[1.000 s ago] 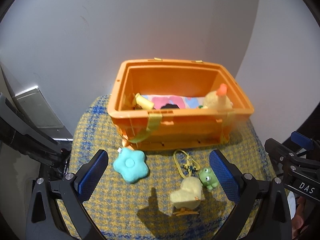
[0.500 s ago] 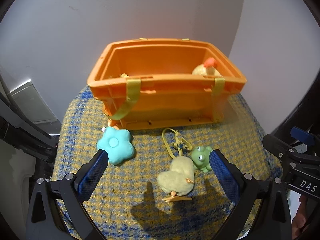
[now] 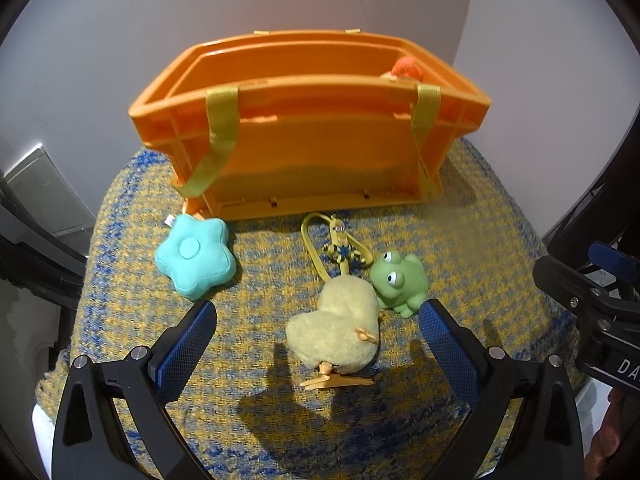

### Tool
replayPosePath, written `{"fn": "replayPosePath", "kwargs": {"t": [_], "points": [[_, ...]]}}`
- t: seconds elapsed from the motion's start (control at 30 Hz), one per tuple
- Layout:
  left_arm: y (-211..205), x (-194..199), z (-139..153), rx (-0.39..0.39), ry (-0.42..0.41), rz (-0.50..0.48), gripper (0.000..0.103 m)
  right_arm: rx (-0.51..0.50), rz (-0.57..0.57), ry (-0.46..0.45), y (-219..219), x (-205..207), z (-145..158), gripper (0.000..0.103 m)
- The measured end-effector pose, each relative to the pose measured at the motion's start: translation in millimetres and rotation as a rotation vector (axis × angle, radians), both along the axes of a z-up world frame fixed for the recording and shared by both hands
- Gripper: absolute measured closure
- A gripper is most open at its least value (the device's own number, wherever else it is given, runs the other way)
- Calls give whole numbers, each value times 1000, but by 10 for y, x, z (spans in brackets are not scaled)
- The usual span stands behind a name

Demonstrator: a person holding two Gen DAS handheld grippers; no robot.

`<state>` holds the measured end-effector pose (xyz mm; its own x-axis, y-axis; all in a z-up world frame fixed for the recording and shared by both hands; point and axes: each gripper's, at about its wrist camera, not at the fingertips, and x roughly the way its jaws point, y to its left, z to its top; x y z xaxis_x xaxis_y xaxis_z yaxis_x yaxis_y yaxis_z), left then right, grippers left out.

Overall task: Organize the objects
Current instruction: 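Move the left tool to the cream chick while the right tool approaches the green frog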

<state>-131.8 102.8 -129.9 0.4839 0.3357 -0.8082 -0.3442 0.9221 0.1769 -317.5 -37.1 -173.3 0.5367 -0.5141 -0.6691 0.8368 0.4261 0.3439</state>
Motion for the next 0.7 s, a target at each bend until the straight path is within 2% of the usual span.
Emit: {"fn": "replayPosePath", "kwargs": {"t": [0.23,0.47,0.57,0.7], "points": [[24,41,-227,-22,27,0,0,21,7,18,-24,41,-143,10],[-16,85,-383,-7,49,-29,1,37,20,32,-33,80,-225,10],[-36,108,-445,2,61,-43,4,42,25,40,-32,102,-254,10],[-49,146,-525,3,76,-60,12,47,28,48,-37,112,-271,10]]}}
